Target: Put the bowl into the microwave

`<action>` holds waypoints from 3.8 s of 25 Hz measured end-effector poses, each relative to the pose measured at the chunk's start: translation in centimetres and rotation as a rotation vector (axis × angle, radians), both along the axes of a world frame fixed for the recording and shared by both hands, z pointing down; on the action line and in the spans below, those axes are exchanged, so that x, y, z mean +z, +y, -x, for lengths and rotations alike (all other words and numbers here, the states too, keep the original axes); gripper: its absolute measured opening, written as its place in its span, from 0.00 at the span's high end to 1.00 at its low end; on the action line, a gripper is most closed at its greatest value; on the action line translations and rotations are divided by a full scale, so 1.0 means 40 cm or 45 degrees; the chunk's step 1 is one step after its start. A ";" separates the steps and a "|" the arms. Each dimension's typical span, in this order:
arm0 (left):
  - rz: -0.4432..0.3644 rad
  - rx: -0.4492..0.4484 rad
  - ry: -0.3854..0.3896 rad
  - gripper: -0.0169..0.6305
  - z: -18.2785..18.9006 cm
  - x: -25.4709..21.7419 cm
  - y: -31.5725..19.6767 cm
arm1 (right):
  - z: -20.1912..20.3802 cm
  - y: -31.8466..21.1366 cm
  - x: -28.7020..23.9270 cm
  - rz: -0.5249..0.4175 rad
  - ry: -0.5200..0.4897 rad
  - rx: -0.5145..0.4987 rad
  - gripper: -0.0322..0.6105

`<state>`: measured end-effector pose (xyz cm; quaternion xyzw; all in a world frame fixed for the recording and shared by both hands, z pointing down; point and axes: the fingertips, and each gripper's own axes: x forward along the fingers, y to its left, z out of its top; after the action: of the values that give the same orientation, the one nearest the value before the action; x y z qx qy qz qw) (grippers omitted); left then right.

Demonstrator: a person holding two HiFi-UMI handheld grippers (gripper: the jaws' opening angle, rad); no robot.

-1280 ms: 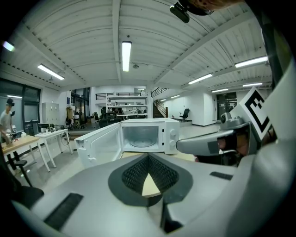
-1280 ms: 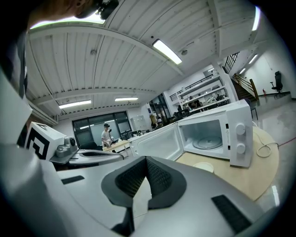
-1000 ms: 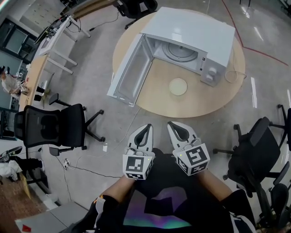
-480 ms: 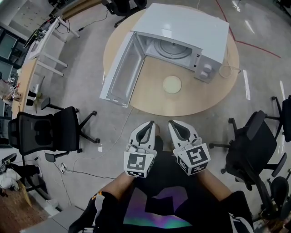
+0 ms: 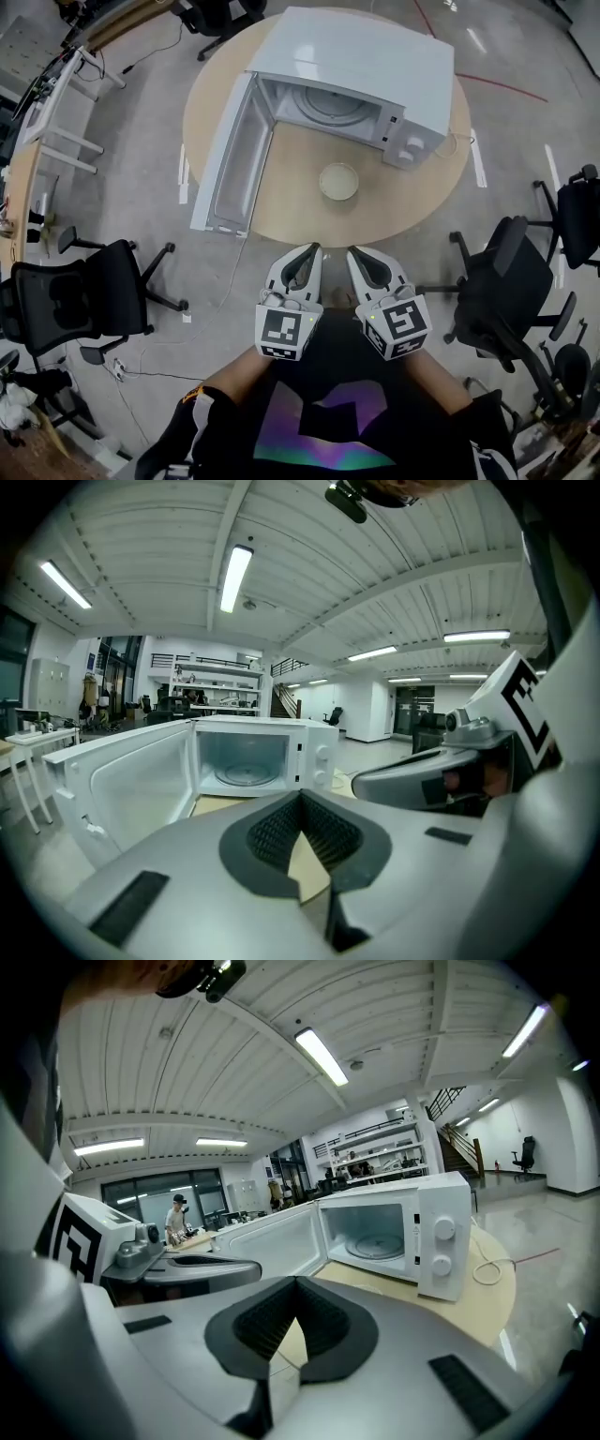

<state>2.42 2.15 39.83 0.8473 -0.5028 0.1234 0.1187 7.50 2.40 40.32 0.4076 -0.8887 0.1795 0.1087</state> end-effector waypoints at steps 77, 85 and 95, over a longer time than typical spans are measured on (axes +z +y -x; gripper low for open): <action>0.124 0.141 -0.009 0.90 0.076 0.147 -0.425 | -0.044 -0.409 0.351 0.611 0.074 0.374 0.92; 0.148 0.119 -0.051 0.90 0.071 0.184 -0.450 | -0.065 -0.437 0.409 0.698 0.028 0.415 0.84; 0.195 0.113 -0.085 0.90 0.074 0.219 -0.467 | -0.066 -0.461 0.469 0.826 -0.045 0.431 0.84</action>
<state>-0.54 -16.54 48.57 0.8525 -0.4577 0.1946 0.1607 10.14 -16.04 59.08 0.4899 -0.7073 0.4746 0.1856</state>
